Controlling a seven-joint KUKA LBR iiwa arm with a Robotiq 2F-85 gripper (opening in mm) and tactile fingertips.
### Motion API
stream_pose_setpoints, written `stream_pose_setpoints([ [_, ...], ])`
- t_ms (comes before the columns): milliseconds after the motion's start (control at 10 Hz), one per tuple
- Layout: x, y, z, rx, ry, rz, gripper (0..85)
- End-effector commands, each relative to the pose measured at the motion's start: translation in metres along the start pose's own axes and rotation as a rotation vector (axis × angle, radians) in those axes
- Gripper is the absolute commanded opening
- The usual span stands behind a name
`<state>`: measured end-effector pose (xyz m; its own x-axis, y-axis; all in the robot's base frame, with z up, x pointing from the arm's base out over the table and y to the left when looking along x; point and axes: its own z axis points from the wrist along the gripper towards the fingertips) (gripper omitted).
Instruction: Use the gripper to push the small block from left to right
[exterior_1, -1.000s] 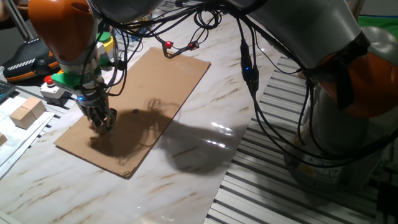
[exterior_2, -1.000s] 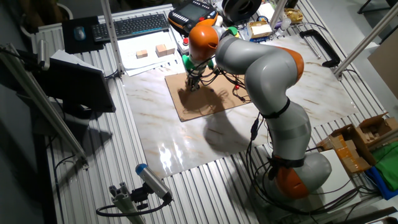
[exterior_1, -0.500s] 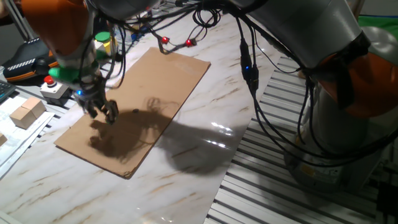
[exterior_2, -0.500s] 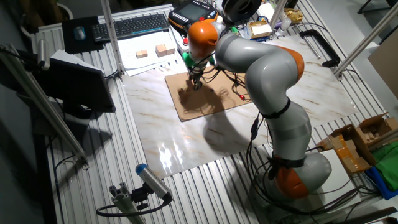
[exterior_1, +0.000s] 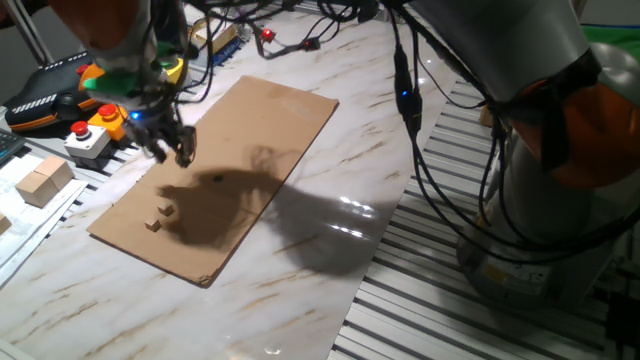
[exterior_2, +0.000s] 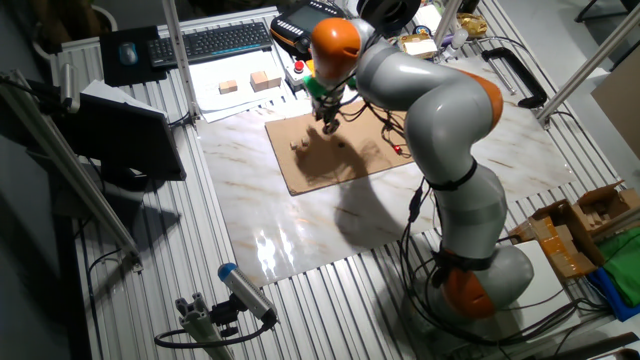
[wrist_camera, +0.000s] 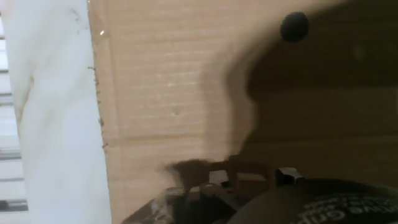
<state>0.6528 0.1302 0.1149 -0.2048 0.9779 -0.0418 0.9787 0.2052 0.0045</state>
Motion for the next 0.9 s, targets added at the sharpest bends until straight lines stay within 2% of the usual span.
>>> stream_pose_setpoints([
  [0, -0.005, -0.001, -0.003, -0.002, -0.015, -0.104, 35.7],
  [100, -0.012, -0.004, -0.007, -0.003, -0.022, -0.161, 26.0],
  [200, -0.016, -0.008, -0.011, -0.003, -0.02, -0.209, 8.3],
  [300, -0.018, -0.015, -0.015, -0.003, -0.014, -0.268, 1.0],
  [600, -0.02, -0.031, -0.025, 0.016, -0.018, -0.474, 1.0],
  [800, -0.029, -0.041, -0.031, -0.001, 0.018, -0.607, 1.0],
])
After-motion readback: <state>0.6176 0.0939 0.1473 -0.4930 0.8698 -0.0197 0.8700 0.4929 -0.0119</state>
